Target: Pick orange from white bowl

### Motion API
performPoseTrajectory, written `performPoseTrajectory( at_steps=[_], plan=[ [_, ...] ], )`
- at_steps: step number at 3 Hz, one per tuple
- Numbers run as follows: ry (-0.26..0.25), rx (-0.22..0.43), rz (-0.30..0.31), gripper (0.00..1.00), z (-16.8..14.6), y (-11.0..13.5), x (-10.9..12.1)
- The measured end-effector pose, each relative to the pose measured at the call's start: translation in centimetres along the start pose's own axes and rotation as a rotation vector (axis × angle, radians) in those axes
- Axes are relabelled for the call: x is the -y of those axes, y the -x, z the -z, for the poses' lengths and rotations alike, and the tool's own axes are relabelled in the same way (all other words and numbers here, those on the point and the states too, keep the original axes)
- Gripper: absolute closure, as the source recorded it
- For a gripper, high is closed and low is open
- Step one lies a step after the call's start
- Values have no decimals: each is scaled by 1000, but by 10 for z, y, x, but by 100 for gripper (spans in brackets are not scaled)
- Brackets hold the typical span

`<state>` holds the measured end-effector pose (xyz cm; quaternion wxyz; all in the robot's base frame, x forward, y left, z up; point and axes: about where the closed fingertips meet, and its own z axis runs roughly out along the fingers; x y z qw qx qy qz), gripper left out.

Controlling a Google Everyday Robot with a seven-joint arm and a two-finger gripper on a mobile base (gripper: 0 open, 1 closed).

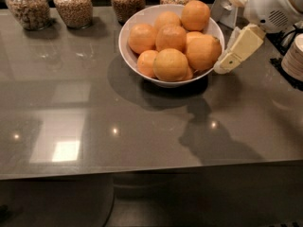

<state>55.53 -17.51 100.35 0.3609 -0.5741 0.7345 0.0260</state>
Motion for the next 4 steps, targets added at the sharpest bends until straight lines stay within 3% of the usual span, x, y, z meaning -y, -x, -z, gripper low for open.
performPoseTrajectory(
  at_steps=[1,3,4],
  plan=[
    [-13,21,-53,4,-21,3,14],
    [30,22,-100,29,-58,9,15],
    [51,10,-110,27,-72,7,12]
  ],
)
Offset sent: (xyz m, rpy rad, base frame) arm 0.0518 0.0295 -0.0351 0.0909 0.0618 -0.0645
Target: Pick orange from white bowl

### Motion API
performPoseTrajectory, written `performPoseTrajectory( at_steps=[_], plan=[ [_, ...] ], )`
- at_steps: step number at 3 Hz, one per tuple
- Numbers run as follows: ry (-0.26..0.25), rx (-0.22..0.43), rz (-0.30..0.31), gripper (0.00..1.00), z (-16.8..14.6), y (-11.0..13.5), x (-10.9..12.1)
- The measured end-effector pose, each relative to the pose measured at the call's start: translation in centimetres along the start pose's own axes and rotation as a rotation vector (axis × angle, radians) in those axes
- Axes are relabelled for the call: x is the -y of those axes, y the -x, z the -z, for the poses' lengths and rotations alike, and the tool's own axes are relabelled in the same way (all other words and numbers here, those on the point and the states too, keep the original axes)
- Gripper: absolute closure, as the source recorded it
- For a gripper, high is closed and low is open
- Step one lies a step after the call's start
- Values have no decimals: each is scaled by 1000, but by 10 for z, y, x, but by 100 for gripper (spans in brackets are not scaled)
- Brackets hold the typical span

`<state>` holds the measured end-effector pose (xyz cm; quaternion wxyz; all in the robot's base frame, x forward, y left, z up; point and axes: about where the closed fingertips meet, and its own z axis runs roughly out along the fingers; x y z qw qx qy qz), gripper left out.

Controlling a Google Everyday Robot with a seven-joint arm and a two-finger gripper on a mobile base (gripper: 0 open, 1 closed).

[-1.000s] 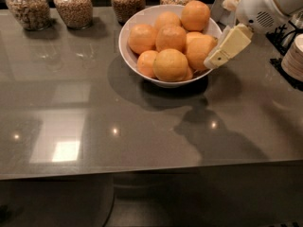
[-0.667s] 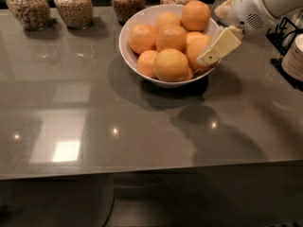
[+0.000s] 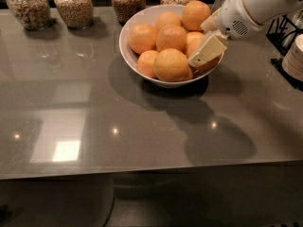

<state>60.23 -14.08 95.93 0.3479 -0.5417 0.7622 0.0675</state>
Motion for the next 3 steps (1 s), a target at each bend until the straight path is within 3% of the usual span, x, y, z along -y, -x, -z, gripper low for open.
performPoseTrajectory(
  at_steps=[3],
  plan=[
    [-22,-61,-14,27,-23,-23,19]
  ],
)
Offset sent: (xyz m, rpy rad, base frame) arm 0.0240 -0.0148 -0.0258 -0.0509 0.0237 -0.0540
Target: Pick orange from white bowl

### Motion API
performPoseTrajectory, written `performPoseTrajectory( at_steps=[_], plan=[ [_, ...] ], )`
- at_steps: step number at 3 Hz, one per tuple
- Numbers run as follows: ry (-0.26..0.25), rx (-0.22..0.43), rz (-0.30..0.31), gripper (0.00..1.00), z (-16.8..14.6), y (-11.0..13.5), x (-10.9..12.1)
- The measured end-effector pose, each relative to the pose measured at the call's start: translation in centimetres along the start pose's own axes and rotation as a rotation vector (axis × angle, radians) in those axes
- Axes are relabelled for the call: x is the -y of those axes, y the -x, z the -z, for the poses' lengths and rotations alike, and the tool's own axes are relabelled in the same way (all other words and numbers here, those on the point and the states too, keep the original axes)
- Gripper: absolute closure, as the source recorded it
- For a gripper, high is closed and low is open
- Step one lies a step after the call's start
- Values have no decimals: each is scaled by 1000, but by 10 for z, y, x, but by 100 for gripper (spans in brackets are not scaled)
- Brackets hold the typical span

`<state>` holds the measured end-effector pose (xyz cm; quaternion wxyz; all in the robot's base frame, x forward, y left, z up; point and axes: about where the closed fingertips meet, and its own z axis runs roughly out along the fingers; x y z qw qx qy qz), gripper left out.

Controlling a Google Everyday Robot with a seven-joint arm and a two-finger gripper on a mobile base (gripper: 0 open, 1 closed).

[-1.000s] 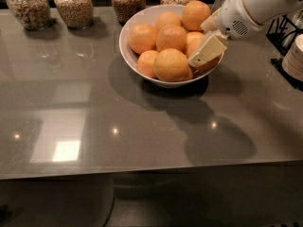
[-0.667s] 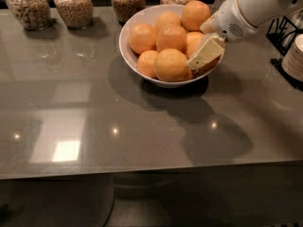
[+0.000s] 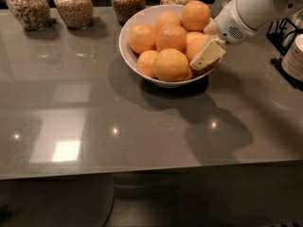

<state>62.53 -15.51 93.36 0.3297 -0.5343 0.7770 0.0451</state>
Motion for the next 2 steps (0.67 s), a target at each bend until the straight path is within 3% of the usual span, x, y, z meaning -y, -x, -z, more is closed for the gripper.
performPoseTrajectory(
  at_steps=[1,2],
  plan=[
    [-4,-22,12,27,-7,-9,5],
    [13,-51,34,37,-15,-17,-1]
  ],
)
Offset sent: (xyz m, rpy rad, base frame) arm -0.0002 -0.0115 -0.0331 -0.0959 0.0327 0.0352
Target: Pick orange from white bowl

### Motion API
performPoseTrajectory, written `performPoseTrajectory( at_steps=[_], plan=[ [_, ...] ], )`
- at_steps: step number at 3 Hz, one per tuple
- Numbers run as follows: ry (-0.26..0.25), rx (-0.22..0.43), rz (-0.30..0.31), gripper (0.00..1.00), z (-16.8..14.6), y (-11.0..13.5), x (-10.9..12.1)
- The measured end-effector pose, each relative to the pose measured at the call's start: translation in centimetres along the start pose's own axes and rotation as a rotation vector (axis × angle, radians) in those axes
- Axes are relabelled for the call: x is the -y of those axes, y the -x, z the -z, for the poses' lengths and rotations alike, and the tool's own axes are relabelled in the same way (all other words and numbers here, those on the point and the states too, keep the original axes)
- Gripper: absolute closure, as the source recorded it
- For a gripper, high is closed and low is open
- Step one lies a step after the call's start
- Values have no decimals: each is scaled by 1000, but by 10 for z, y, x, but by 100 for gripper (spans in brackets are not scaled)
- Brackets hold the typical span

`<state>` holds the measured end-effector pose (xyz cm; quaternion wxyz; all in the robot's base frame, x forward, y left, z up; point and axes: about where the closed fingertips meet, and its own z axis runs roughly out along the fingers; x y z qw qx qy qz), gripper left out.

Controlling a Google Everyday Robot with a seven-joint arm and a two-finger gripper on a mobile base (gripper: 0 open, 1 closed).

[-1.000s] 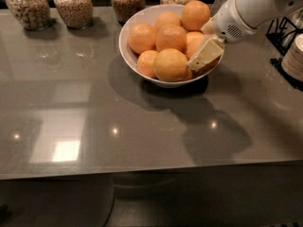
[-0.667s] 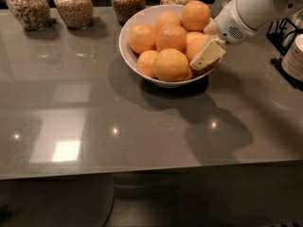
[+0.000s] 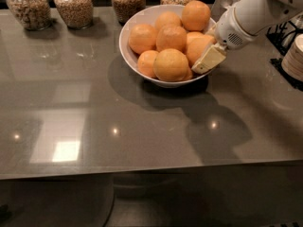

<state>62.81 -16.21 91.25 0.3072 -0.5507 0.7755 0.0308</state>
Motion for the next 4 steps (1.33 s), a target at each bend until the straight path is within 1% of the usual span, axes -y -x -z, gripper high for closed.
performPoseTrajectory(
  at_steps=[1,2,3,4],
  plan=[
    [4,-3,3,56,2,1,-1],
    [12,6,5,79,10,0,-12],
    [9,38,-3,100,28,3,-16],
    [30,98,-8,100,49,4,-20]
  ],
)
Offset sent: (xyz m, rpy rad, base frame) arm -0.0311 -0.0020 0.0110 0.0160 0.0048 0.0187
